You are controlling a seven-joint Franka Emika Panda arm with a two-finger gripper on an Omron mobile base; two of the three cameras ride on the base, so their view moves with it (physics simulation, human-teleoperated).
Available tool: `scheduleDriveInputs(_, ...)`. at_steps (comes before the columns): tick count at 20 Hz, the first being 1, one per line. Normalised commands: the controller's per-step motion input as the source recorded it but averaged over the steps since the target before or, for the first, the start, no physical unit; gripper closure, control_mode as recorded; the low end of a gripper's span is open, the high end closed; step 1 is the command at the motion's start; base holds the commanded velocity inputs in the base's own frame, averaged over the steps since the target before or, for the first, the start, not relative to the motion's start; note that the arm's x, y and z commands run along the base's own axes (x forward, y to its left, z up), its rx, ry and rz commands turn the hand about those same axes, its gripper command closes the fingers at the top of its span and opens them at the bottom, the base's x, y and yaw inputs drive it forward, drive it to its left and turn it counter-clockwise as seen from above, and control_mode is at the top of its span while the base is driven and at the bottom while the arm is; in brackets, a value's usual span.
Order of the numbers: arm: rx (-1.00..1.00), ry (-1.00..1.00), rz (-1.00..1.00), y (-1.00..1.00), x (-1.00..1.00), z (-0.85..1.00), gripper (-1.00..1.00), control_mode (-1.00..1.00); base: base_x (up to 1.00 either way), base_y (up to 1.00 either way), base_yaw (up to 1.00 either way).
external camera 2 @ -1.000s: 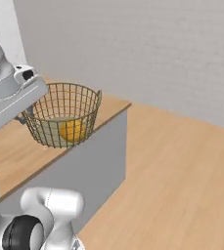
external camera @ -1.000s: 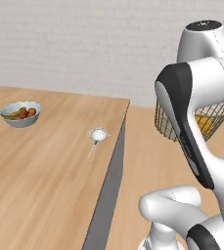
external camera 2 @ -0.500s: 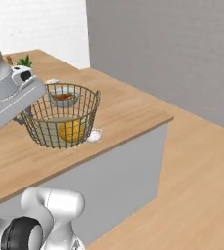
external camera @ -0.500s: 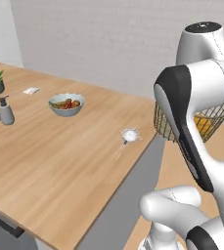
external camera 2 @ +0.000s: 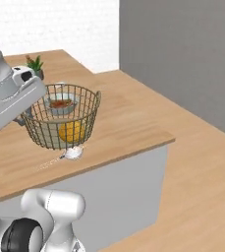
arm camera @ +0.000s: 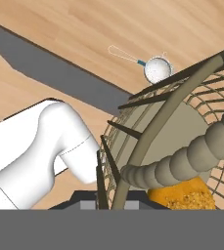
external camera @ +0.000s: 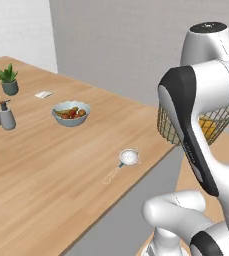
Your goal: Open the cabinet, pick up the bread from the cabinet and place it in the basket. Then move the basket to the dining counter.
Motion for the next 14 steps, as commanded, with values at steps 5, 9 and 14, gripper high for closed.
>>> scheduleDriveInputs(5, 0.00, 0.00, 0.00, 0.00, 0.00, 0.00, 1.00, 1.00, 0.17, -0.79, 0.34)
scheduleDriveInputs(9, 0.00, 0.00, 0.00, 0.00, 0.00, 0.00, 1.00, 1.00, 0.03, -0.80, 0.35)
scheduleDriveInputs(14, 0.00, 0.00, 0.00, 0.00, 0.00, 0.00, 1.00, 1.00, 0.20, -0.59, 0.43)
